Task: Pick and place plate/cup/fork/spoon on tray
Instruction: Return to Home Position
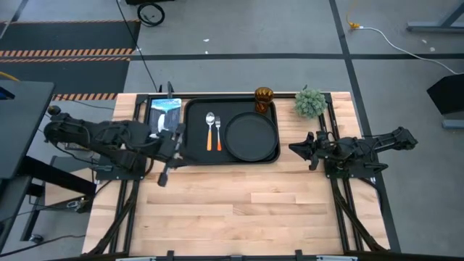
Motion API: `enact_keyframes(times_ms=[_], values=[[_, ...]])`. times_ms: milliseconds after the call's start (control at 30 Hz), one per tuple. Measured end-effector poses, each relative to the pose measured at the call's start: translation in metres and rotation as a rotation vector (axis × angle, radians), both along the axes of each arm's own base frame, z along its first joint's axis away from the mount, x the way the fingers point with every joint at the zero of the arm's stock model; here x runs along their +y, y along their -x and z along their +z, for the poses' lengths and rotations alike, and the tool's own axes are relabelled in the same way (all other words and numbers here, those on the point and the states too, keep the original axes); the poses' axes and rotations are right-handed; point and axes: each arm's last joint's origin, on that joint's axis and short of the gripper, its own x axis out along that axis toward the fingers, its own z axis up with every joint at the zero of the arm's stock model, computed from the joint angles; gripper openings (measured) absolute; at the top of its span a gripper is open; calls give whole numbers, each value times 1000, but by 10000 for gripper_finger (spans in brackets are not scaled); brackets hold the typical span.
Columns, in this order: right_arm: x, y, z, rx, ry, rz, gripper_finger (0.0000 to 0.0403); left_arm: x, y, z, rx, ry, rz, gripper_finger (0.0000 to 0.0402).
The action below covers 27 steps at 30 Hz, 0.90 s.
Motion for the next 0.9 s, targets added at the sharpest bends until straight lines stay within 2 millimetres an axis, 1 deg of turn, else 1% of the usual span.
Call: enact_keyframes(times_ms=[100,167,233,367,467,500,567,633,700,800,900], values=[[0,0,0,0,0,0,50,0,6,-8,78,27,6,27],[0,0,0,0,0,0,50,0,6,-9,109,92,22,25],[0,0,0,0,0,0,50,0,6,-8,108,145,34,24],[0,0,0,0,0,0,50,3,4,1,29,202,67,23],[0,0,0,0,0,0,50,3,11,3,84,288,90,23],[0,0,0,0,0,0,50,2,12,3,96,300,83,23],[0,0,0,-2,0,0,50,-3,15,0,100,237,45,23],[0,0,1,-6,-1,0,50,-7,15,-14,110,139,24,23],[0,0,1,-12,-3,0,50,-10,19,-29,59,105,1,23],[0,0,1,-16,-4,1,50,-9,34,-56,-73,108,-33,23],[0,0,2,-20,-5,1,50,-4,45,-93,-137,128,-33,23]])
